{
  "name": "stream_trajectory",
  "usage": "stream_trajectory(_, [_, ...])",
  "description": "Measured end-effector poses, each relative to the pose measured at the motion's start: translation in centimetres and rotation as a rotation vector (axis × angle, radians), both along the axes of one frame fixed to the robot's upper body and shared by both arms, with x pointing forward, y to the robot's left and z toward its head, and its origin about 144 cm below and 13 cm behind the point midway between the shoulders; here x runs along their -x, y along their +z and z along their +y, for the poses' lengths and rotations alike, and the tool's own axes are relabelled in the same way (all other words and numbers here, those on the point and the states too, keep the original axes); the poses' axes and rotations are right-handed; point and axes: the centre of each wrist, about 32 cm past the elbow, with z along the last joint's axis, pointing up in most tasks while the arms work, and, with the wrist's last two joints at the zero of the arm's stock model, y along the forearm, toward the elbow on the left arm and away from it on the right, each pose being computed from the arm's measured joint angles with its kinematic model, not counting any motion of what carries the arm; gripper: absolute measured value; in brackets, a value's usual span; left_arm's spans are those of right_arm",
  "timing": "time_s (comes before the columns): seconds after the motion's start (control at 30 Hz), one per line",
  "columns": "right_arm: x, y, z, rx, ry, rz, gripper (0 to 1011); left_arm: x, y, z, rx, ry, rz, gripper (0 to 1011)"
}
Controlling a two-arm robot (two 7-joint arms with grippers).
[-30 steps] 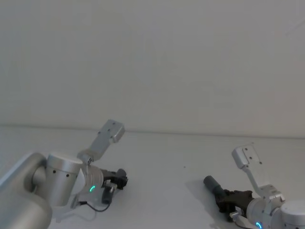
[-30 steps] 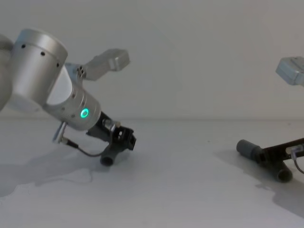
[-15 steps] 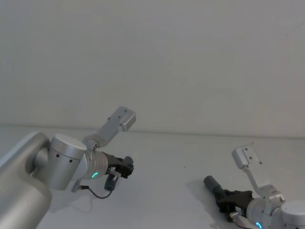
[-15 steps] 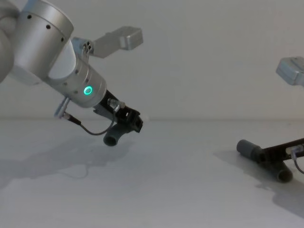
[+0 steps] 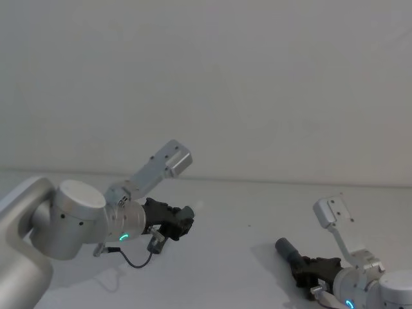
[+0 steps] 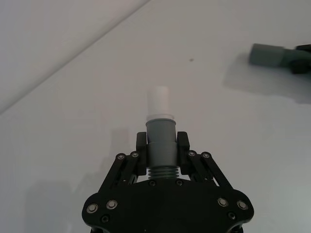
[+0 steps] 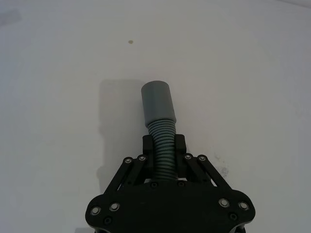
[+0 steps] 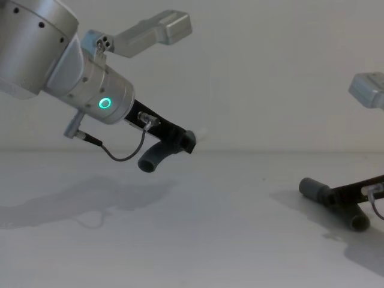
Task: Use both hands to pick up one end of the pipe from the table, align the ends, and insert them.
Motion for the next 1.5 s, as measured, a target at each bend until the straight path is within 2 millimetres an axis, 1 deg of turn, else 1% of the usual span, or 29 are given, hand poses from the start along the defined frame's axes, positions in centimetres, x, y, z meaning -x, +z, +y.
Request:
stream_trajectory(0.23, [0.0,0.0,0.0,0.0,0.0,0.0,226,0.4,-0.5,1.0,0.031,-0.104,-0.038,327])
stream_trajectory(0.57, [0.0,0.0,0.0,0.0,0.0,-0.001,226,0.5,-0.9,2.6,0.053,-0.258,-0.06,327])
stream_trajectory(0.77, [0.0,0.0,0.0,0.0,0.0,-0.001,226,0.5,-0.6,3.7,0.03,-0.339,-0.051,327])
stream_trajectory(1.1, [0.0,0.0,0.0,0.0,0.0,-0.001,226,0.2,0.6,5.4,-0.03,-0.452,-0.035,327])
stream_trajectory(1.5, [0.0,0.0,0.0,0.0,0.0,-0.001,226,-0.3,1.4,6.1,-0.067,-0.54,-0.052,327])
